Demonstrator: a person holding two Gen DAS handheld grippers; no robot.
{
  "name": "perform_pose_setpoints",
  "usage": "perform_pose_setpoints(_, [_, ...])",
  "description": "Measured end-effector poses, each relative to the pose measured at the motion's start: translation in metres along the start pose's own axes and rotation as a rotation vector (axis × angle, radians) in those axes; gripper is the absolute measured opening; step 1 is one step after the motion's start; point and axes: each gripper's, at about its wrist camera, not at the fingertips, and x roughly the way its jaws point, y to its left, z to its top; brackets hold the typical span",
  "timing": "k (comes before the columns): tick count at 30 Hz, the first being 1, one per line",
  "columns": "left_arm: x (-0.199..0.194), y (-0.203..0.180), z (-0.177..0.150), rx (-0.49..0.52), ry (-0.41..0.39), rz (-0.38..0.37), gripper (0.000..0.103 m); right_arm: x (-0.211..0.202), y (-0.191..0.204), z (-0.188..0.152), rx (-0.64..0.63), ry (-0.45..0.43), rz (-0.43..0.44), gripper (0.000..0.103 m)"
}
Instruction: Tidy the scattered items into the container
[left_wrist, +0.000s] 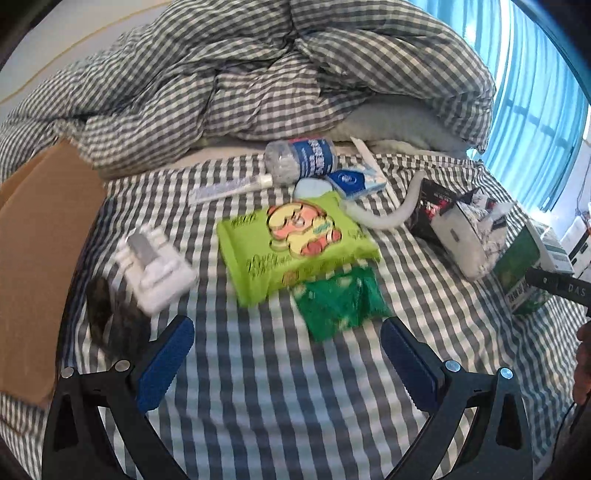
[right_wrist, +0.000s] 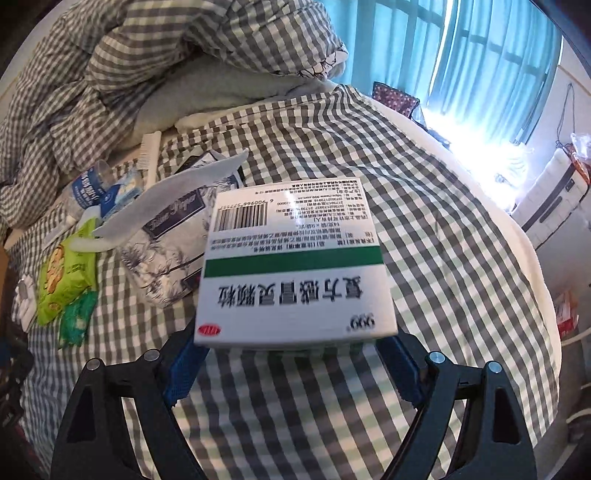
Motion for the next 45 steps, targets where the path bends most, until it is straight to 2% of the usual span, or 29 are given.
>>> perform_pose_setpoints(1, [0.005, 0.0, 0.004, 0.009, -0.014, 0.007, 0.103, 0.002, 0.0, 0.0, 0.0, -0.001, -0.002, 0.079])
perform_pose_setpoints(4, [0.022, 0.0, 0.016, 0.027, -0.032, 0.002, 0.103, 0.001, -0.002, 0.0, 0.001, -0.013, 0.008, 0.077])
perform_pose_setpoints(6, [0.037, 0.0, 0.025, 0.06, -0.013, -0.034, 0.103, 0.0, -0.004, 0.0, 0.002, -0.012, 0.03, 0.077])
perform_pose_setpoints(8, [0.047, -0.001, 0.031, 0.123, -0.01, -0.103, 0.103, -0.003, -0.008, 0.0, 0.014, -0.004, 0.073, 0.077])
perform_pose_setpoints(10, [0.059, -0.002, 0.037, 0.229, 0.006, -0.173, 0.103, -0.004, -0.011, 0.0, 0.017, 0.005, 0.112, 0.077])
perform_pose_setpoints(13, [0.079, -0.005, 0.043, 0.33, 0.054, -0.18, 0.103, -0.006, -0.014, -0.001, 0.029, 0.0, 0.124, 0.077])
perform_pose_setpoints(15, [0.09, -0.002, 0.051, 0.349, 0.055, -0.21, 0.103, -0.007, -0.017, -0.001, 0.042, -0.002, 0.136, 0.077])
perform_pose_setpoints(17, [0.103, -0.002, 0.057, 0.359, 0.064, -0.191, 0.103, -0.006, -0.017, -0.001, 0.044, 0.005, 0.144, 0.077])
perform_pose_setpoints(20, [0.111, -0.002, 0.059, 0.389, 0.046, -0.242, 0.103, -0.003, -0.015, -0.001, 0.043, 0.006, 0.138, 0.077])
perform_pose_setpoints(22, [0.112, -0.004, 0.054, 0.425, 0.028, -0.242, 0.103, -0.003, -0.011, 0.0, 0.037, 0.006, 0.132, 0.077])
perform_pose_setpoints(26, [0.121, -0.01, 0.046, 0.513, 0.089, -0.164, 0.103, -0.003, -0.004, 0.003, 0.032, 0.007, 0.131, 0.077])
perform_pose_setpoints(30, [0.117, -0.003, 0.051, 0.464, 0.132, -0.173, 0.089, -0.012, 0.002, 0.002, 0.02, -0.006, 0.148, 0.077])
perform_pose_setpoints(35, [0.099, -0.004, 0.041, 0.398, 0.162, -0.08, 0.081, -0.035, 0.007, 0.001, 0.008, -0.043, 0.167, 0.077])
perform_pose_setpoints(42, [0.057, 0.005, 0.021, 0.251, 0.192, -0.093, 0.074, -0.081, 0.018, -0.007, -0.02, -0.098, 0.21, 0.077])
perform_pose_setpoints(45, [0.028, 0.005, 0.013, 0.226, 0.162, -0.1, 0.074, -0.1, 0.032, -0.013, -0.054, -0.111, 0.244, 0.077])
